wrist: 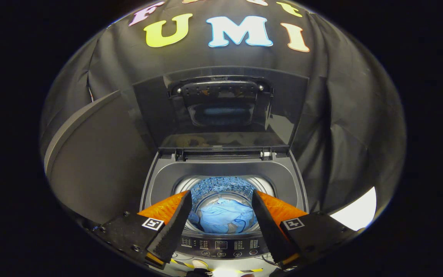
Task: Put the clothes into the washing machine and then close the washing machine lid.
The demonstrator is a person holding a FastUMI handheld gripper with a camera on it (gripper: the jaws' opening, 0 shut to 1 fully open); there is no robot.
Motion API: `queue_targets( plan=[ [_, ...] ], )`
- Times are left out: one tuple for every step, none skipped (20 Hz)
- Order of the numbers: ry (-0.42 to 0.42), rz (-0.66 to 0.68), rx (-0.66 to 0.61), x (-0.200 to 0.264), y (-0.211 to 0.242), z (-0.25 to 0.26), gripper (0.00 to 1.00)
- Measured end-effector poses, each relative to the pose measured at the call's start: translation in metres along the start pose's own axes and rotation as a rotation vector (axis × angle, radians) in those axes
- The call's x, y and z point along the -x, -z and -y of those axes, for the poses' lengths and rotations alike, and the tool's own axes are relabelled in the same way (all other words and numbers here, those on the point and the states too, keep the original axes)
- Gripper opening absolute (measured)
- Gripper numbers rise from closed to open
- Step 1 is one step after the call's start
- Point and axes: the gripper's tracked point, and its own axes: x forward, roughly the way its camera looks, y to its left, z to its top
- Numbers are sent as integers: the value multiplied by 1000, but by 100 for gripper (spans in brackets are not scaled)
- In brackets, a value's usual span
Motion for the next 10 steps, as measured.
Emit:
queue_targets(
  plan=[
    [1,11,-1,3,-4,1,96],
    [3,24,1,6,-9,1,96],
    [5,41,3,10,-15,1,96],
    [6,58,1,14,-22,2,96],
    [-1,78,-6,18,-29,0,96],
    [-8,104,-12,24,-39,-3,96],
    [-11,131,-14,30,-49,-5,96],
    [-13,160,-11,37,-60,-7,96],
    [-18,187,-7,43,-70,-9,96],
    [-24,217,-3,49,-81,-12,96]
  ],
)
